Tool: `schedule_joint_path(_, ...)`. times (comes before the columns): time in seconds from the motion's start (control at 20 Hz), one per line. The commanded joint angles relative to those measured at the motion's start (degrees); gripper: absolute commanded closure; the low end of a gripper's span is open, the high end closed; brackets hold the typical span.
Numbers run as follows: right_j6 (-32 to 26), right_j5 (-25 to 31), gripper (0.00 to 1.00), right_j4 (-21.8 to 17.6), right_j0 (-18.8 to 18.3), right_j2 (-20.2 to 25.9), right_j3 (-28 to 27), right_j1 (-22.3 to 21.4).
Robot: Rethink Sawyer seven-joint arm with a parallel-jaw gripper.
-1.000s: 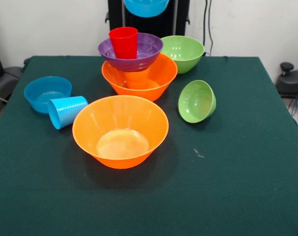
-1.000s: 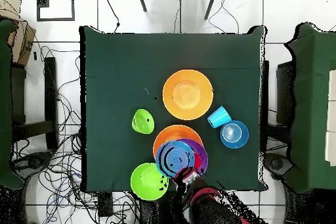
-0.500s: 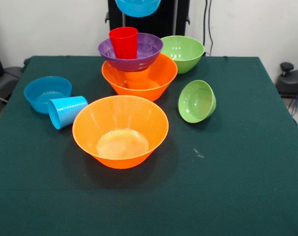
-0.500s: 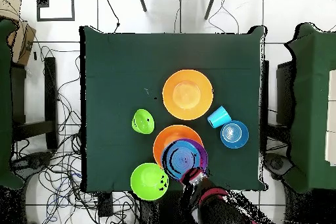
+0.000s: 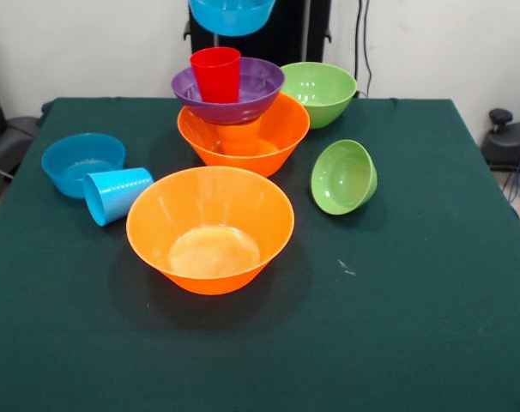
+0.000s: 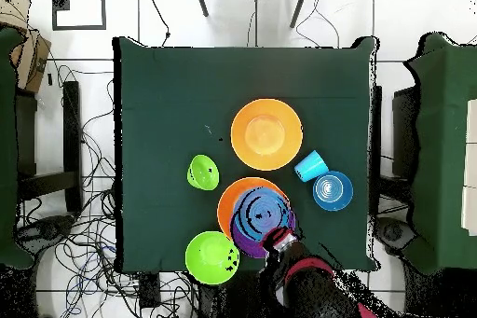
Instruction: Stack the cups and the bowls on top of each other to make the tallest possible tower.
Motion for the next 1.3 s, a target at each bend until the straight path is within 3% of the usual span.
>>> schedule_joint_path(0.05,-10.24,-7.08,1.0,-0.73,-2.21,10.85,1.63,3.35)
schedule_joint_path(0.25,-6.35,-8.75,1.0,-2.82,-4.69,15.22,2.41,3.72)
schedule_joint_path(0.8,1.73,-11.6,1.0,-6.61,-6.78,20.8,4.01,4.17)
schedule_joint_path(1.3,4.78,-12.89,1.0,-8.02,-6.62,21.98,3.96,4.41)
